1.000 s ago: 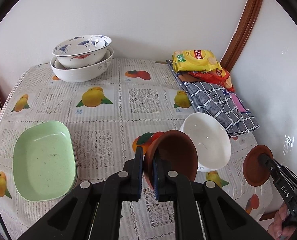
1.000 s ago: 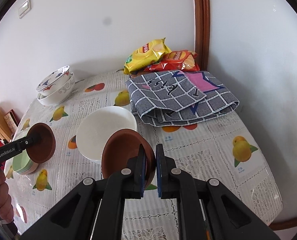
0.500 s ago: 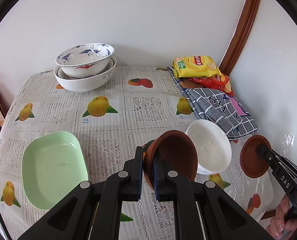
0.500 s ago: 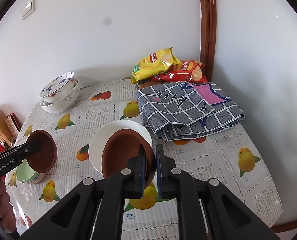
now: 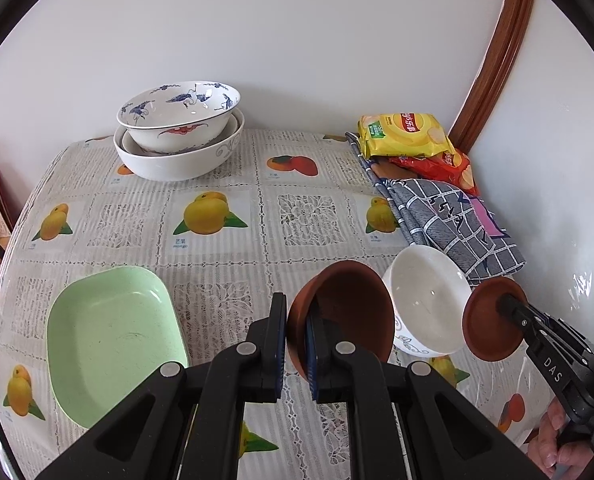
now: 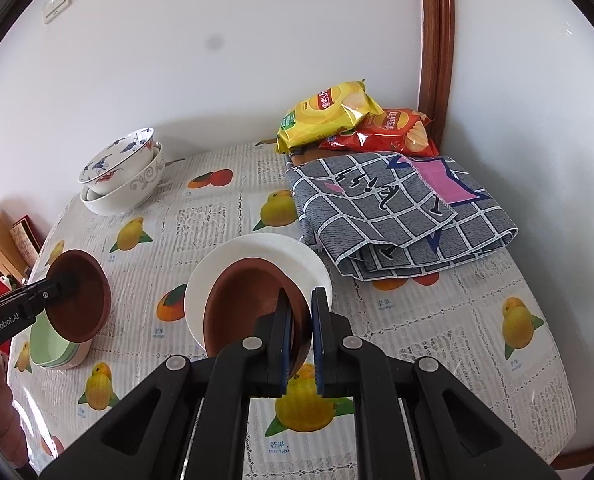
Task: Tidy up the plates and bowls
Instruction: 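Lower the right gripper's brown saucer into the white bowl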
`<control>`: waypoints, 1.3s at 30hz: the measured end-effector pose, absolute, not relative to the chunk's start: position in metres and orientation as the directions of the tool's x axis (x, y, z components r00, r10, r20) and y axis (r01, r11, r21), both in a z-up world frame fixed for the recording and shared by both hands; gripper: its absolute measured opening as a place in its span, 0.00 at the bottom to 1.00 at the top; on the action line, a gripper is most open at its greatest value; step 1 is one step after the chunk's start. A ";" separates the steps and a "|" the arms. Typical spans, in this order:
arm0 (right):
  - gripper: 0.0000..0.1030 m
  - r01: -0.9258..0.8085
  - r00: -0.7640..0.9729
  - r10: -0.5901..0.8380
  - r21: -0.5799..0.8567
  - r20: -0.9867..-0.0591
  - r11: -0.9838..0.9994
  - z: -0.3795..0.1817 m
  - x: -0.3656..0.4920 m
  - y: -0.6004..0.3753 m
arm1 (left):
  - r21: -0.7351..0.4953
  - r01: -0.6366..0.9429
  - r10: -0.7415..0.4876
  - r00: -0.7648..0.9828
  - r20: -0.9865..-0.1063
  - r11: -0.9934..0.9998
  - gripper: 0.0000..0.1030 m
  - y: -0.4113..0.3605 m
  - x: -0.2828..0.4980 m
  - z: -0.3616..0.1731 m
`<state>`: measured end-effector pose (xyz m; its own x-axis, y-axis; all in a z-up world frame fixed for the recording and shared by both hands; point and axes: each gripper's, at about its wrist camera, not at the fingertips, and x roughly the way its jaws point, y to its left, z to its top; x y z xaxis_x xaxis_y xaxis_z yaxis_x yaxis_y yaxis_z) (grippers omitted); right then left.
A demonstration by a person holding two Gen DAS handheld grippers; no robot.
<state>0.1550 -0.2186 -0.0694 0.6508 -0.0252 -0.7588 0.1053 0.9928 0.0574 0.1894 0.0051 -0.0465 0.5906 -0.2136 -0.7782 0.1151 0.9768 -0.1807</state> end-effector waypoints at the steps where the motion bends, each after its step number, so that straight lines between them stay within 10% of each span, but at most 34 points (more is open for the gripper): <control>1: 0.09 0.104 0.649 -0.026 0.055 -0.760 0.993 -0.070 0.156 -0.217 | -0.183 0.114 -0.215 0.589 -0.779 0.977 0.09 0.005 0.190 -0.047; 39: 0.09 0.096 0.596 -0.024 0.041 -0.802 0.995 -0.106 0.196 -0.212 | -0.186 0.065 -0.191 0.544 -0.817 0.980 0.09 0.011 0.224 -0.076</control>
<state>0.1963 -0.2119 -0.1061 0.5963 -0.0241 -0.8024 0.0960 0.9945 0.0415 0.2236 0.0109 -0.0756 0.5438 -0.1910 -0.8172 0.0649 0.9804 -0.1860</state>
